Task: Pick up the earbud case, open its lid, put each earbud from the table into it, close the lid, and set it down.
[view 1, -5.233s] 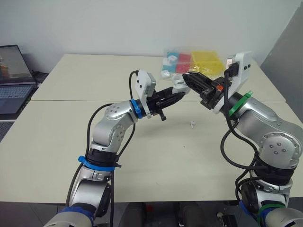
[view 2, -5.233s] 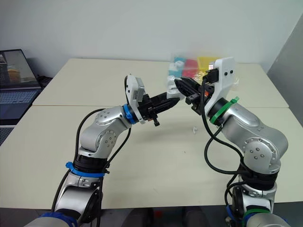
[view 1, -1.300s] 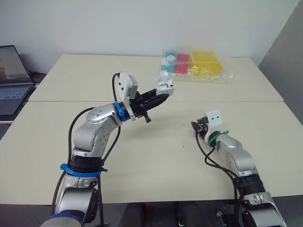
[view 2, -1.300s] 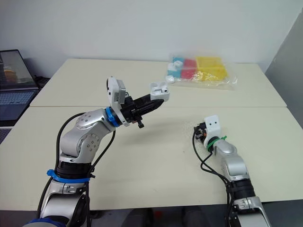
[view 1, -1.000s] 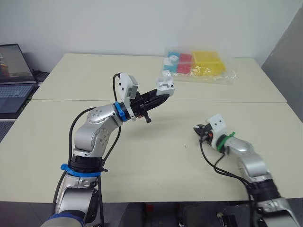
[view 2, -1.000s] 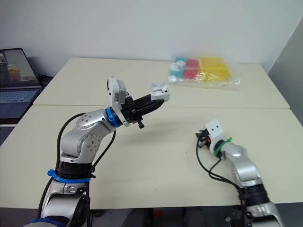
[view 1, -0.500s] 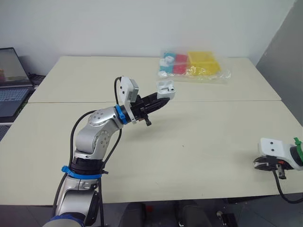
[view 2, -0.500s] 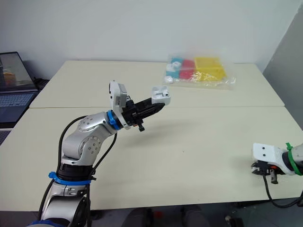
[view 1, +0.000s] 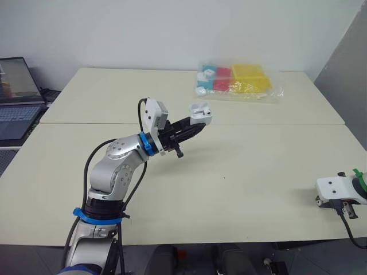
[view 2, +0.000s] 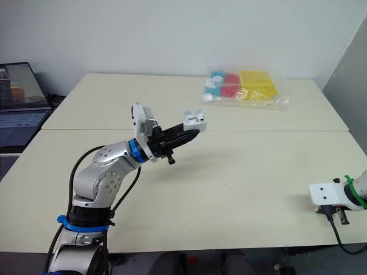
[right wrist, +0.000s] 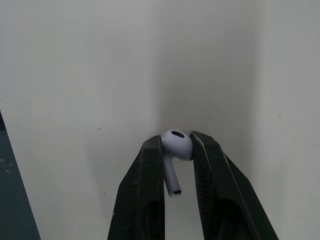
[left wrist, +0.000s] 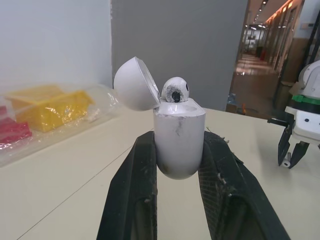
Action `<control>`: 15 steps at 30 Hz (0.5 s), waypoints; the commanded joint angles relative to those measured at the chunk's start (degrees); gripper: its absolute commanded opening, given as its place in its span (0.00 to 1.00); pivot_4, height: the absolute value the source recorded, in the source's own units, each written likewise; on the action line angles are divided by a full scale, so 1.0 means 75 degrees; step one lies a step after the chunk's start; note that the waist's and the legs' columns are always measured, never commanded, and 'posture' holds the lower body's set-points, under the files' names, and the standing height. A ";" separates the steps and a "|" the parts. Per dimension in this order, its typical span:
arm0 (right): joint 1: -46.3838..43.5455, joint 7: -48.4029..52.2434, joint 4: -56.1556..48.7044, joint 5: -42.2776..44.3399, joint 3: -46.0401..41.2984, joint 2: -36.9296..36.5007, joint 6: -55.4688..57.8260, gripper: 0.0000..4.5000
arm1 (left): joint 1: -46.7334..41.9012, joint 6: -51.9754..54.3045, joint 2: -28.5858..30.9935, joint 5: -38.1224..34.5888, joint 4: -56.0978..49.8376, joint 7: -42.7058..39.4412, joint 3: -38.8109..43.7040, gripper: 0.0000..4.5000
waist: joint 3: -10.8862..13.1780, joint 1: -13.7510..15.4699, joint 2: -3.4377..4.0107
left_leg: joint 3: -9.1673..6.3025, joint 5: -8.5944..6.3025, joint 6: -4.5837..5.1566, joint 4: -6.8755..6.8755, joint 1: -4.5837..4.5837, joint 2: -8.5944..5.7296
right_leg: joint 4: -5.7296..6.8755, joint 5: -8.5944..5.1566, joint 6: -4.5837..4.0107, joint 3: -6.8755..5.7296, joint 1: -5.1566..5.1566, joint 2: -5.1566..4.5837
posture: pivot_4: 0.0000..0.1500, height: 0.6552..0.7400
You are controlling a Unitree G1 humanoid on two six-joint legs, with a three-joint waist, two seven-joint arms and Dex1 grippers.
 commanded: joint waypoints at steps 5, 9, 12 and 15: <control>0.0181 0.0252 0.0003 0.0083 -0.0080 0.0067 0.0317 0.09 | -0.0204 0.0025 0.0011 -0.0131 -0.0205 0.0066 0.0081 0.16 | -0.0001 0.0022 -0.0001 | -0.0008 0.0000 0.0000 0.0001 0.0001 0.0002 | 0.0003 -0.0001 -0.0003 -0.0007 0.0003 0.0001 | 1.00 1.00; 0.0356 0.0322 -0.0162 0.0211 -0.0220 0.0038 0.0589 0.17 | -0.0180 0.0083 0.0055 -0.0165 -0.0245 0.0025 0.0077 0.16 | -0.0001 0.0024 -0.0001 | -0.0010 0.0000 0.0000 -0.0002 0.0000 0.0000 | 0.0002 0.0004 0.0006 -0.0009 0.0004 0.0001 | 1.00 1.00; 0.0429 0.0286 -0.0313 0.0258 -0.0324 0.0081 0.0788 0.31 | -0.0217 0.0096 0.0021 -0.0153 -0.0225 0.0042 0.0054 0.16 | -0.0001 0.0026 -0.0001 | -0.0014 0.0000 0.0000 -0.0005 -0.0001 0.0001 | 0.0002 0.0011 0.0020 -0.0012 0.0004 0.0001 | 1.00 1.00; 0.0457 0.0286 -0.0374 0.0247 -0.0350 0.0080 0.0823 0.31 | -0.0239 0.0090 0.0004 -0.0139 -0.0206 0.0047 0.0041 0.16 | -0.0001 0.0024 -0.0001 | -0.0014 0.0000 0.0000 -0.0004 0.0001 0.0003 | 0.0002 0.0011 0.0019 -0.0013 0.0004 0.0003 | 1.00 1.00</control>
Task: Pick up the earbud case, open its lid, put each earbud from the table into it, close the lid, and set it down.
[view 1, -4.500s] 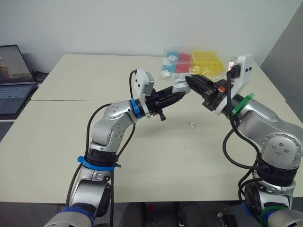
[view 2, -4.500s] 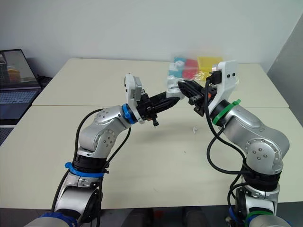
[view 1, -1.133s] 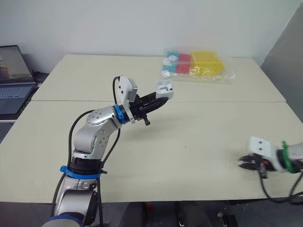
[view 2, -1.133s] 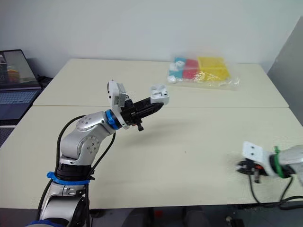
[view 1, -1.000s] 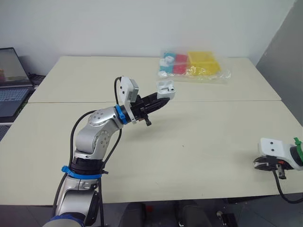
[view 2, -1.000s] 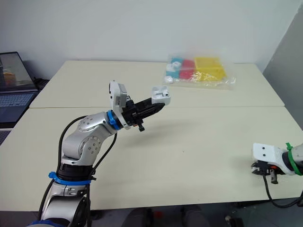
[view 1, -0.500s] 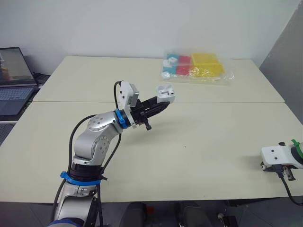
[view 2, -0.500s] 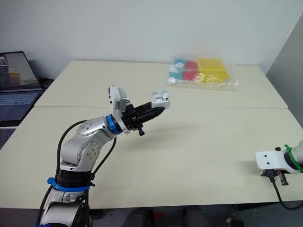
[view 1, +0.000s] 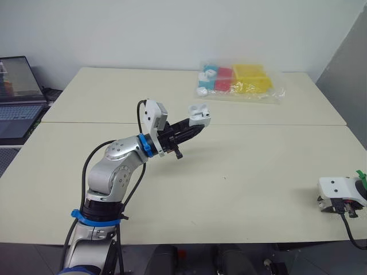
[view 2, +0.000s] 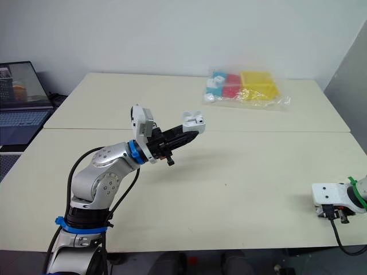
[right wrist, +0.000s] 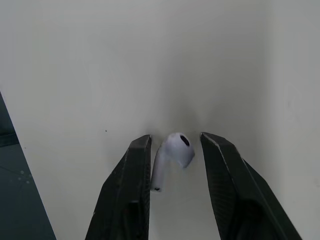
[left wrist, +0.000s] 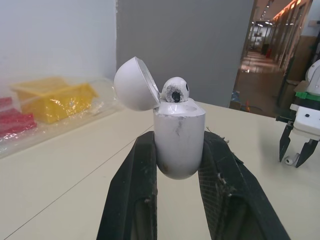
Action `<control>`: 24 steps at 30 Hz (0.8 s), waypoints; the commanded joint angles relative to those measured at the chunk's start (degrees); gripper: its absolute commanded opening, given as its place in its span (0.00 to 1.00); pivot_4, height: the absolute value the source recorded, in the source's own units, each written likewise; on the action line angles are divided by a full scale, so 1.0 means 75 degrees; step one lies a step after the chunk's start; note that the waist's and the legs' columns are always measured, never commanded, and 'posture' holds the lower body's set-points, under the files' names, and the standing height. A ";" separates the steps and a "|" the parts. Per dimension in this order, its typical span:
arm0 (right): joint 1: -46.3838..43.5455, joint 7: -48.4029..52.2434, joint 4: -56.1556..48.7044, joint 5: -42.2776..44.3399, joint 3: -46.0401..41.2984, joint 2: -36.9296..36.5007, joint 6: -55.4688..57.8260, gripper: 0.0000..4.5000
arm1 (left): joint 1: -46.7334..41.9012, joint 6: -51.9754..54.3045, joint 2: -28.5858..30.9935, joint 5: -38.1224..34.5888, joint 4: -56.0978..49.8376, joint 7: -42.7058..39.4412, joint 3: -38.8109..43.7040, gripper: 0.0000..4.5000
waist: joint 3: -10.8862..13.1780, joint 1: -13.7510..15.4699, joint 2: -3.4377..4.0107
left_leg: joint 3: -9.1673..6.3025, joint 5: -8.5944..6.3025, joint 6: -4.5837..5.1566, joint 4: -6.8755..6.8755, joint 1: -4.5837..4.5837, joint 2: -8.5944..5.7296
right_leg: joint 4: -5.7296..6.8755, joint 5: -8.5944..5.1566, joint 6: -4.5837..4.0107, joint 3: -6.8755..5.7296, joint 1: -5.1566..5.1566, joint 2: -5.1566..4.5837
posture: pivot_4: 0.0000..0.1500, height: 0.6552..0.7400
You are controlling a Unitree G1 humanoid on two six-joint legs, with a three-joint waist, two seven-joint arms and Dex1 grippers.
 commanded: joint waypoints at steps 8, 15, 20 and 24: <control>0.0341 0.0009 -0.0259 0.0021 -0.0181 0.0029 0.0218 0.31 | -0.0194 -0.0027 0.0039 -0.0143 -0.0197 -0.0077 0.0033 0.16 | 0.0000 0.0000 0.0000 | 0.0002 0.0000 0.0000 0.0003 0.0001 -0.0001 | 0.0003 -0.0007 -0.0012 0.0002 0.0000 0.0000 | 1.00 1.00; 0.0298 -0.0004 -0.0441 0.0038 -0.0340 0.0049 0.1060 0.31 | -0.0210 0.0020 0.0050 -0.0151 -0.0205 -0.0088 0.0039 0.16 | 0.0000 -0.0002 0.0000 | 0.0001 0.0000 0.0000 0.0002 0.0001 -0.0001 | 0.0003 0.0000 0.0000 0.0002 0.0000 0.0000 | 1.00 1.00; 0.0433 -0.0019 -0.0558 0.0008 -0.0387 -0.0022 0.1311 0.31 | -0.0214 0.0028 0.0054 -0.0145 -0.0183 -0.0114 0.0057 0.16 | 0.0000 -0.0001 0.0000 | 0.0002 0.0000 0.0000 0.0004 0.0001 -0.0002 | 0.0004 0.0000 0.0000 0.0003 0.0000 0.0000 | 1.00 1.00; 0.0467 -0.0029 -0.0580 0.0028 -0.0437 -0.0013 0.1505 0.31 | -0.0215 0.0025 0.0036 -0.0136 -0.0188 -0.0111 0.0050 0.16 | 0.0000 -0.0001 0.0000 | 0.0001 0.0000 0.0000 0.0003 0.0000 -0.0002 | 0.0003 0.0000 0.0000 0.0002 0.0000 0.0000 | 1.00 1.00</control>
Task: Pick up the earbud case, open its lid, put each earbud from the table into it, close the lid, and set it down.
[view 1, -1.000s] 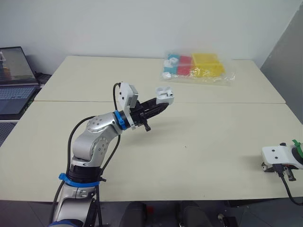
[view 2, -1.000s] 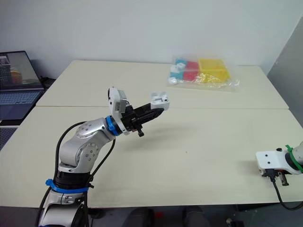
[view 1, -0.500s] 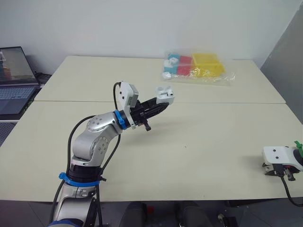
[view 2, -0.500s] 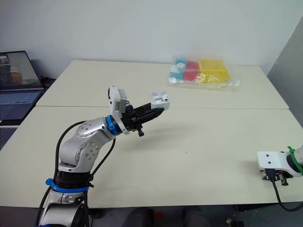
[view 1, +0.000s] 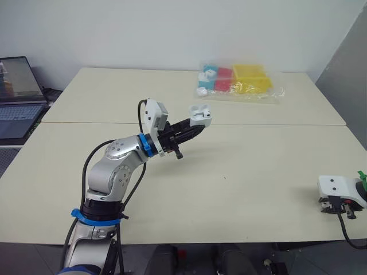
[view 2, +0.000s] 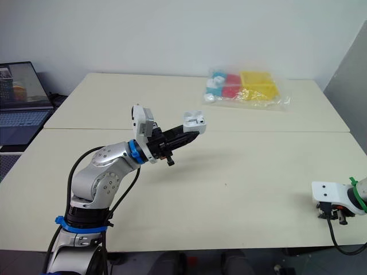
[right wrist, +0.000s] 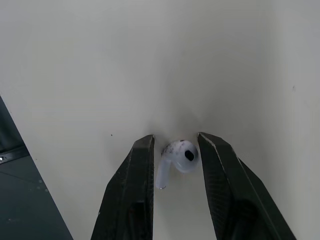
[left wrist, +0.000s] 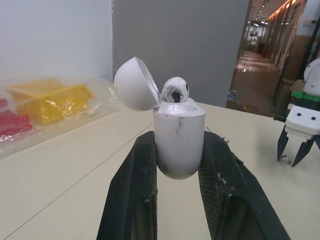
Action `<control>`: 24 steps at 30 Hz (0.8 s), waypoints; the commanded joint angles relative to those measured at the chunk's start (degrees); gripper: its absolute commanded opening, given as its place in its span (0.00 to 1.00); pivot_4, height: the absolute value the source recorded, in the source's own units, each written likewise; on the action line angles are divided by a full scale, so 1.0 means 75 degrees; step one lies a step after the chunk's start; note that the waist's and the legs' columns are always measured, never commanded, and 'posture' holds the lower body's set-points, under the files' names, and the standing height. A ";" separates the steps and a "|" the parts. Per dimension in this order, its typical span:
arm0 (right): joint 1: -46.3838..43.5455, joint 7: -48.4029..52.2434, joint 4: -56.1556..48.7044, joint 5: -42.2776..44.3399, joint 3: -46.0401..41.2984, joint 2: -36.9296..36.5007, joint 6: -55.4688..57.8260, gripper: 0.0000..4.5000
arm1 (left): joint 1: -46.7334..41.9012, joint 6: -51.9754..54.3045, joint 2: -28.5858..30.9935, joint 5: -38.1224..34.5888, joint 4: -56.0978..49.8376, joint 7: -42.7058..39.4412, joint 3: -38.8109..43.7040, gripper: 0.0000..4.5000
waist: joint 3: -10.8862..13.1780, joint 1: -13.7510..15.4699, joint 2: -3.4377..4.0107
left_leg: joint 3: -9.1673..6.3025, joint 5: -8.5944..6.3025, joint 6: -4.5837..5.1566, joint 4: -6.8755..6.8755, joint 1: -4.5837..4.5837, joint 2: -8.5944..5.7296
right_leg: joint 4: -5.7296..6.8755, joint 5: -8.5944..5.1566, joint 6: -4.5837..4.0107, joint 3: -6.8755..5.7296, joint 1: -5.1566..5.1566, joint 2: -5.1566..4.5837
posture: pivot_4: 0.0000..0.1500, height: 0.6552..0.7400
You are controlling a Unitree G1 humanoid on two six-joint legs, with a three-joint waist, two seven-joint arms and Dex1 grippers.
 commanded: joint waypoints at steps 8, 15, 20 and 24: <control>0.0254 0.0110 -0.0172 0.0252 -0.0172 -0.0016 0.0891 0.31 | -0.0133 -0.0024 0.0026 -0.0128 -0.0210 0.0001 0.0036 0.16 | 0.0000 0.0003 0.0000 | 0.0000 0.0000 0.0000 0.0001 -0.0001 -0.0001 | 0.0000 0.0000 0.0001 0.0000 0.0000 -0.0001 | 1.00 1.00; 0.0236 -0.0027 -0.0020 0.0204 -0.0220 -0.0006 0.0751 0.31 | -0.0154 -0.0048 0.0044 -0.0107 -0.0193 -0.0021 0.0035 0.16 | 0.0000 0.0002 0.0000 | 0.0001 0.0000 0.0000 0.0001 -0.0001 -0.0002 | 0.0000 0.0000 0.0000 0.0001 0.0000 0.0000 | 1.00 1.00; 0.0149 -0.0143 0.0031 0.0188 -0.0208 0.0076 0.0786 0.59 | -0.0146 -0.0044 0.0047 -0.0108 -0.0195 -0.0031 0.0031 0.16 | 0.0000 -0.0009 0.0000 | 0.0003 0.0000 0.0000 0.0002 0.0000 -0.0001 | 0.0000 0.0001 0.0001 0.0003 0.0000 0.0000 | 1.00 1.00; 0.0212 -0.0069 -0.0099 0.0369 -0.0268 0.0055 0.1444 0.74 | -0.0129 -0.0033 0.0069 -0.0119 -0.0198 -0.0054 0.0043 0.16 | -0.0001 -0.0018 -0.0001 | 0.0009 0.0000 0.0000 0.0010 0.0001 -0.0001 | 0.0001 0.0001 0.0000 0.0010 0.0000 0.0000 | 1.00 1.00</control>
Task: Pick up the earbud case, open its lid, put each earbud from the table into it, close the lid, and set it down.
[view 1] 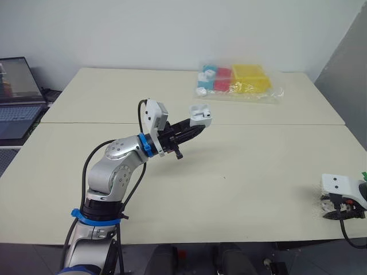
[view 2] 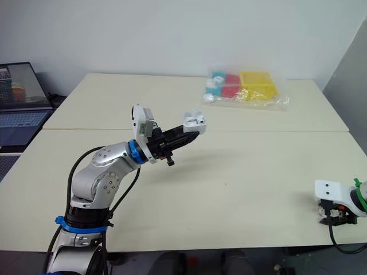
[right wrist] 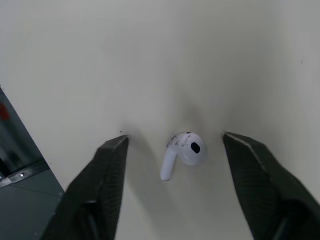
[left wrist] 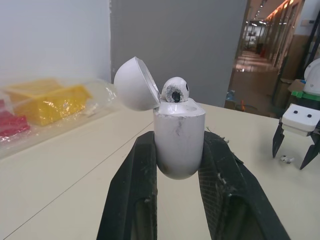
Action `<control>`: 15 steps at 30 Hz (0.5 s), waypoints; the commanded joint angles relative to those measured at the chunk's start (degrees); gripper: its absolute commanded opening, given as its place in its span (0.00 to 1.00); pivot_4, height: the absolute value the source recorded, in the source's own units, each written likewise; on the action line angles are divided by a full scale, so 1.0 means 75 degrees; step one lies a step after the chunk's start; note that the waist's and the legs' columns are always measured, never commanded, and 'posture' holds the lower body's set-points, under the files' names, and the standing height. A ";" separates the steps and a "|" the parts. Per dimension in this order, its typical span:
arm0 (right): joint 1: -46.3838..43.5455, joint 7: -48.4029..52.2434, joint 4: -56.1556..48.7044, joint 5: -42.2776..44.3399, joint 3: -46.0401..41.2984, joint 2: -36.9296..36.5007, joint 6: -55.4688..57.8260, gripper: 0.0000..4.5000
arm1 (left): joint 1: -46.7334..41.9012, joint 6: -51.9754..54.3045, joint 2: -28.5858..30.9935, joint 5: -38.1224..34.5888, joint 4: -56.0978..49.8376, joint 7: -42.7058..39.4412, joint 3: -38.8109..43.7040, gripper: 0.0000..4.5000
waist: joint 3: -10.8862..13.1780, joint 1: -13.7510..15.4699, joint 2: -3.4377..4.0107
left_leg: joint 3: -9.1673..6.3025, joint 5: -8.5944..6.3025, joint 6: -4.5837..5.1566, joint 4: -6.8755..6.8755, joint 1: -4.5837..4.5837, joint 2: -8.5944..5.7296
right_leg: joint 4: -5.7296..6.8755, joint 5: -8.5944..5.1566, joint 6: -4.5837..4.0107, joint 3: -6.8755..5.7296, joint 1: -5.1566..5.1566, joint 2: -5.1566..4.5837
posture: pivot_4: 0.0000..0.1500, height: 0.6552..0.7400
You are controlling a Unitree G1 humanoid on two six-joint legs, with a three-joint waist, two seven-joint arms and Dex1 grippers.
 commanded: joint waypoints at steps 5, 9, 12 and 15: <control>0.0108 0.0066 -0.0281 0.0325 -0.0161 0.0052 0.0995 0.74 | -0.0098 -0.0039 0.0054 -0.0117 -0.0239 -0.0029 0.0023 0.16 | 0.0000 0.0001 0.0000 | -0.0005 0.0000 0.0000 0.0000 0.0000 0.0000 | 0.0002 -0.0003 -0.0004 -0.0004 0.0000 0.0000 | 1.00 1.00; 0.0115 -0.0037 -0.0294 0.0381 -0.0165 0.0040 0.1322 0.74 | -0.0090 -0.0072 0.0042 -0.0103 -0.0219 -0.0039 0.0009 0.16 | 0.0000 0.0002 0.0000 | -0.0006 0.0000 0.0000 -0.0003 -0.0001 0.0001 | 0.0002 0.0005 0.0009 -0.0005 0.0000 0.0000 | 1.00 1.00; 0.0167 -0.0086 -0.0323 0.0398 -0.0175 0.0036 0.1303 0.70 | -0.0080 -0.0066 0.0032 -0.0106 -0.0230 -0.0026 0.0008 0.16 | 0.0000 0.0002 0.0000 | -0.0006 0.0000 0.0000 -0.0002 -0.0001 0.0000 | 0.0002 0.0004 0.0009 -0.0005 0.0000 0.0000 | 1.00 1.00; 0.0183 -0.0147 -0.0345 0.0409 -0.0179 0.0055 0.1270 0.55 | -0.0066 -0.0059 0.0019 -0.0108 -0.0243 -0.0014 -0.0001 0.16 | 0.0000 0.0004 0.0000 | -0.0005 0.0000 0.0000 -0.0002 -0.0001 -0.0001 | 0.0001 0.0004 0.0008 -0.0004 0.0000 0.0000 | 1.00 1.00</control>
